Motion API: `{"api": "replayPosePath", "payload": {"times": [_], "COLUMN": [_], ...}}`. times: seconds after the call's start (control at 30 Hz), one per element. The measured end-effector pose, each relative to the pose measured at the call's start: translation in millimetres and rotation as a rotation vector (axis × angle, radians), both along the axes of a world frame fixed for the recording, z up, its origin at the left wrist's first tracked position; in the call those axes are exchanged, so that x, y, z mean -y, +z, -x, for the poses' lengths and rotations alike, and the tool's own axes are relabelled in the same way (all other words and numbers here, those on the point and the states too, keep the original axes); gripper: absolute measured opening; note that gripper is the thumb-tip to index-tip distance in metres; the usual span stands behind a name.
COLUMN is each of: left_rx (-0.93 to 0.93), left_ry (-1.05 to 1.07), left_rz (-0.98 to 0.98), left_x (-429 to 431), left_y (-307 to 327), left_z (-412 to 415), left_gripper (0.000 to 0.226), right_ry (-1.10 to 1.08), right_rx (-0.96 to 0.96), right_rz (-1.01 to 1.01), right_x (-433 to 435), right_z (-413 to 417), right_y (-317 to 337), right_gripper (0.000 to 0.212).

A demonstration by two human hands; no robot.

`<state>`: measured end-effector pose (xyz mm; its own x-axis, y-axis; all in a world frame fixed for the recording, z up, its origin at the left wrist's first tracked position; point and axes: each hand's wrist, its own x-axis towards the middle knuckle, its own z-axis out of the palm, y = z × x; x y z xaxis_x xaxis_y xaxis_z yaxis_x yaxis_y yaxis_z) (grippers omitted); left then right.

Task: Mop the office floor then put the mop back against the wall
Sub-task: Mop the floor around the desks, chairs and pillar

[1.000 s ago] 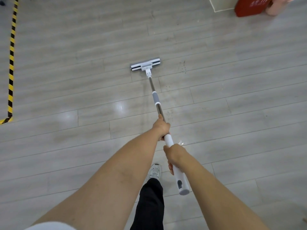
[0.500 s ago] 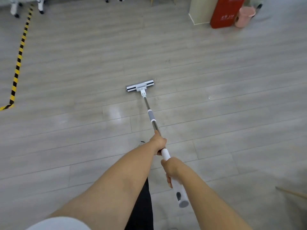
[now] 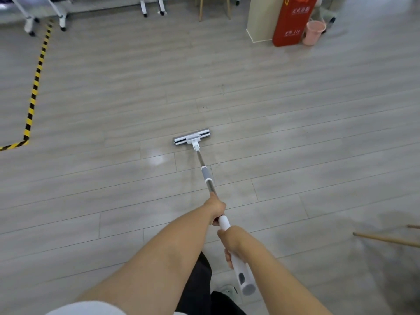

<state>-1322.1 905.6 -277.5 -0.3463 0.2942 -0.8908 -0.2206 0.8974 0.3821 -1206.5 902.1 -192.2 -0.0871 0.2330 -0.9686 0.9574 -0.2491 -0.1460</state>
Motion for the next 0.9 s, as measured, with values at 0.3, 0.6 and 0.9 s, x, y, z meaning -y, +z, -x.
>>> {"api": "replayPosePath", "payload": {"times": [0.3,0.6,0.9], "left_rx": [0.026,0.027,0.019], "left_ry": [0.021,0.007,0.026], "left_rz": [0.009,-0.021,-0.034], "left_x": [-4,-60,-119], "left_y": [-18,-32,-44], "left_z": [48,156,244], "left_gripper": [0.063,0.067,0.066], "right_ry": [-0.127,-0.077,-0.171], "right_rx": [0.001,-0.073,-0.095], "right_rz": [0.032,-0.011,-0.006], "right_x": [-1,-52,-109], "right_z": [47,154,239], "right_y": [-13,-25,-41], "right_gripper": [0.021,0.026,0.028]}}
